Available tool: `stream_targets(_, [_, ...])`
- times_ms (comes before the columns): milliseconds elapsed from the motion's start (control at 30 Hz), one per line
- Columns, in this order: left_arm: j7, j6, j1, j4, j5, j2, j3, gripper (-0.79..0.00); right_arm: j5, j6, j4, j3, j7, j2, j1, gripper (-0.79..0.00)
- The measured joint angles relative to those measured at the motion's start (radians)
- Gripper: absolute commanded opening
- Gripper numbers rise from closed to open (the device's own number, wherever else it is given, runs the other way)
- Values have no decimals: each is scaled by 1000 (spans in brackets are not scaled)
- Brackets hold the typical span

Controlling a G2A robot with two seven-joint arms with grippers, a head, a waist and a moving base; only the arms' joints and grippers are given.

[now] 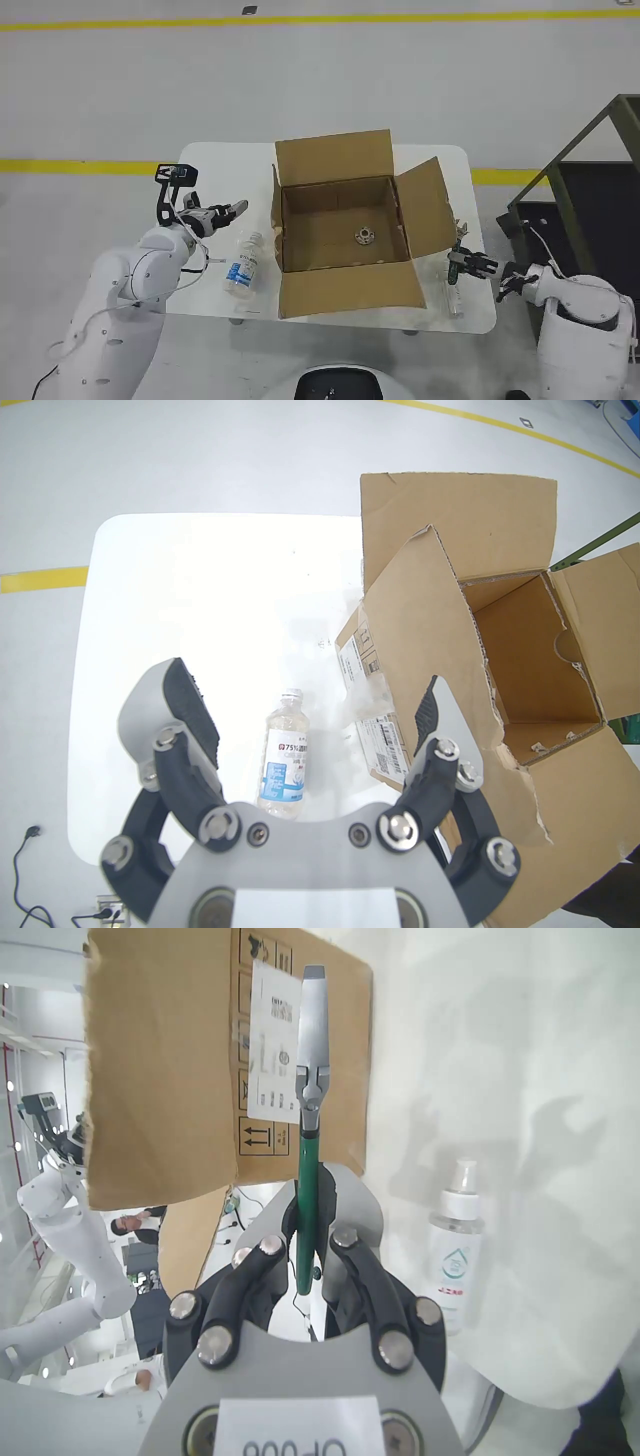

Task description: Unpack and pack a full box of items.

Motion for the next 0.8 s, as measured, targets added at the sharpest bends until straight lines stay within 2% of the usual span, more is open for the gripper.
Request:
stream_targets(367, [0, 0, 0, 0, 0, 0, 0, 0, -233, 43, -13, -203, -102, 17, -67, -785])
stream_targets(633, [0, 0, 0, 0, 0, 0, 0, 0, -356, 115, -11, -286, -197, 29, -71, -785])
stream_targets(667, [0, 0, 0, 0, 0, 0, 0, 0, -377, 123, -11, -298, -205, 31, -69, -767])
stream_targets(700, [0, 0, 0, 0, 0, 0, 0, 0, -393, 130, -13, -307, -213, 32, -69, -634])
stream_targets(800, [0, 0, 0, 0, 0, 0, 0, 0, -414, 154, -11, -327, -238, 36, -68, -471])
